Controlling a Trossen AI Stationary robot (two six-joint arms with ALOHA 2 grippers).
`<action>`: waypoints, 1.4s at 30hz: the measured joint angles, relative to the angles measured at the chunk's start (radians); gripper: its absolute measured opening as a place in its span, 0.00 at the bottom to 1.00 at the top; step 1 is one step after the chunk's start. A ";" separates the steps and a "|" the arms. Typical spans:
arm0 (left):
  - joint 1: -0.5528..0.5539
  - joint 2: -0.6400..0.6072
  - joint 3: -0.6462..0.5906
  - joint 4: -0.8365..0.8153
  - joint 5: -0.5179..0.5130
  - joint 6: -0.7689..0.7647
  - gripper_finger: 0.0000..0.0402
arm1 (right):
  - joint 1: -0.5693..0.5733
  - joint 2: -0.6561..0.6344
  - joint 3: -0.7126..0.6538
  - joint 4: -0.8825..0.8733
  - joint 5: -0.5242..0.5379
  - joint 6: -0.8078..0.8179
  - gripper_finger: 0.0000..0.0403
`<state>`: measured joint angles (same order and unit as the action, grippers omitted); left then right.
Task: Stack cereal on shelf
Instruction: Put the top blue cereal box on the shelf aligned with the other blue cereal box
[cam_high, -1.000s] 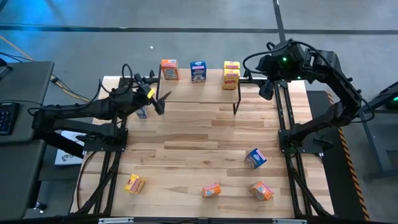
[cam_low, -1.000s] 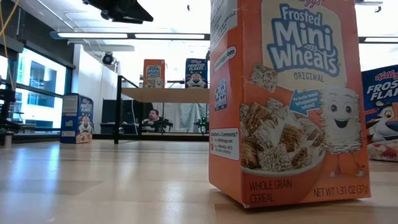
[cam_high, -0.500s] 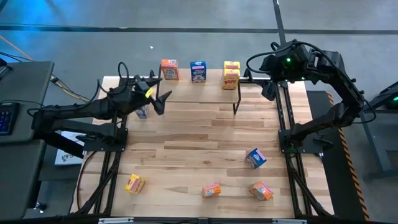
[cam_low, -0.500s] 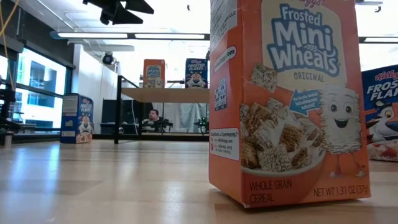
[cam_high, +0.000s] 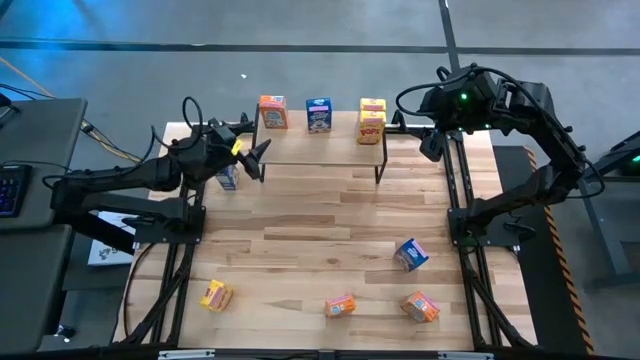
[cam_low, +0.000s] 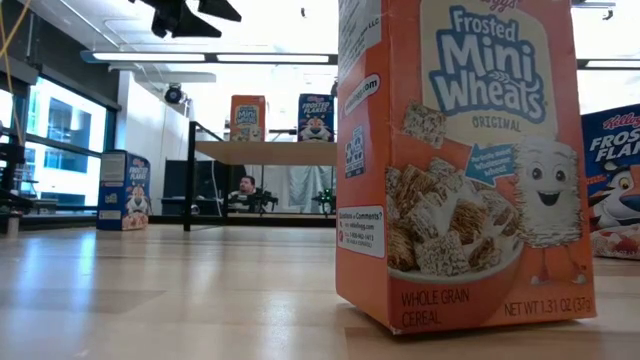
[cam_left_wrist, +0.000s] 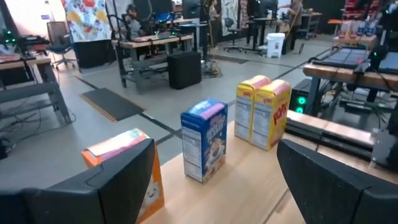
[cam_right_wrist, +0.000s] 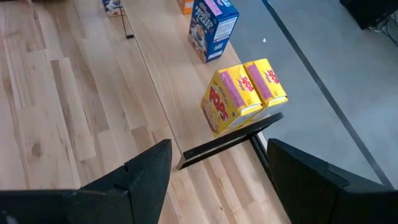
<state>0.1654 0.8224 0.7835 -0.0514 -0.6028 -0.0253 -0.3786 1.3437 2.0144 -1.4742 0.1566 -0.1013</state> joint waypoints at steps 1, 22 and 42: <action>0.000 -0.002 0.018 -0.027 -0.011 -0.011 0.82 | 0.000 0.000 0.000 0.000 0.000 0.000 0.64; 0.000 -0.001 0.223 -0.869 -0.269 -0.634 0.82 | 0.000 0.000 -0.001 -0.005 -0.002 -0.008 0.64; 0.114 -0.001 0.073 -1.194 -0.062 -1.110 0.82 | 0.000 0.000 -0.001 -0.004 -0.002 -0.011 0.64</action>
<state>0.2798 0.8219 0.8564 -1.2454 -0.6643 -1.1356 -0.3786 1.3437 2.0136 -1.4784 0.1547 -0.1126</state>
